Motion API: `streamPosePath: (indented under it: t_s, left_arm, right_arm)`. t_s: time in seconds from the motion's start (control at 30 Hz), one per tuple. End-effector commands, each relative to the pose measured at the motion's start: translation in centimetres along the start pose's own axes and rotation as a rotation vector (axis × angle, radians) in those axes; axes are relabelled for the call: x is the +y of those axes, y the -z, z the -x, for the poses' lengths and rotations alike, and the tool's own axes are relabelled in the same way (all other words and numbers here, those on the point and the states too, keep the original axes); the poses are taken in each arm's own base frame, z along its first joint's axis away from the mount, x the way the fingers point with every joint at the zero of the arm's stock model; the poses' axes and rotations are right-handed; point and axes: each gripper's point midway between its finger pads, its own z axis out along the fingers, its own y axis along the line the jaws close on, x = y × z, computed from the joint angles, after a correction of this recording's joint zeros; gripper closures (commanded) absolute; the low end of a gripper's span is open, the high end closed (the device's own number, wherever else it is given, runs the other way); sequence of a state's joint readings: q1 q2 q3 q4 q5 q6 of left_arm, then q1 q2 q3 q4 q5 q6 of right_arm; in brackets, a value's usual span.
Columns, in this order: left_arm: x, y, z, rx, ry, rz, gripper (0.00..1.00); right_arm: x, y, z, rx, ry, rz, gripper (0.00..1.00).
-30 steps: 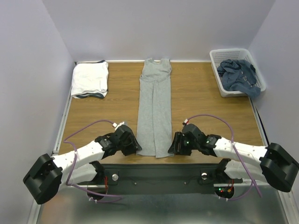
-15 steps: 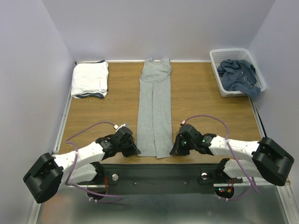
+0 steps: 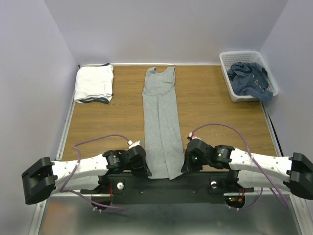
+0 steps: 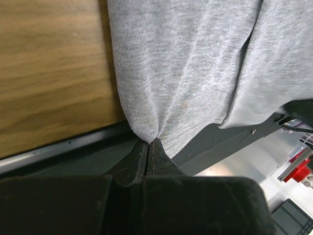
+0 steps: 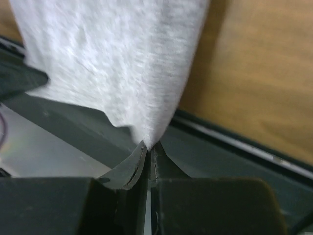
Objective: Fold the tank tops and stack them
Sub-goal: Fold the tank top
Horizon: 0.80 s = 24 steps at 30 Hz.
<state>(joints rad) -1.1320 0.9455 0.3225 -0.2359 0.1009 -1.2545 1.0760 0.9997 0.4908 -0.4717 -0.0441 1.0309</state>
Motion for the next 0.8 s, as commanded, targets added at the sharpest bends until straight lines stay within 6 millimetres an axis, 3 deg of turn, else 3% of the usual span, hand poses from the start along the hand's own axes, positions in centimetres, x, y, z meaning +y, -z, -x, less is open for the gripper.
streamPosePath:
  t_s: [0.0,0.13,0.23,0.53,0.77]
  left_arm:
    - [-0.7,1.1,0.2,-0.019,0.010,0.010,1.00]
    - [-3.1,2.3,2.0,-0.094,-0.019,-0.024,1.00]
    - [-4.3,2.9,4.7,-0.175,-0.026,-0.032,1.00]
    - [-5.3,4.3,13.6,-0.367,-0.011,-0.042,1.00]
    - [-6.2,3.9,18.8,-0.465,-0.007,-0.050,1.00]
  right_arm:
    - [1.8,0.9,-0.5,-0.026,-0.007,-0.004,0.94]
    - [3.4,1.8,2.4,-0.144,0.001,-0.007,0.92]
    - [4.3,1.9,5.2,-0.221,0.020,-0.044,0.91]
    - [4.6,0.5,13.6,-0.336,0.043,-0.117,0.92]
    - [5.1,-1.1,19.3,-0.399,0.072,-0.130,0.93]
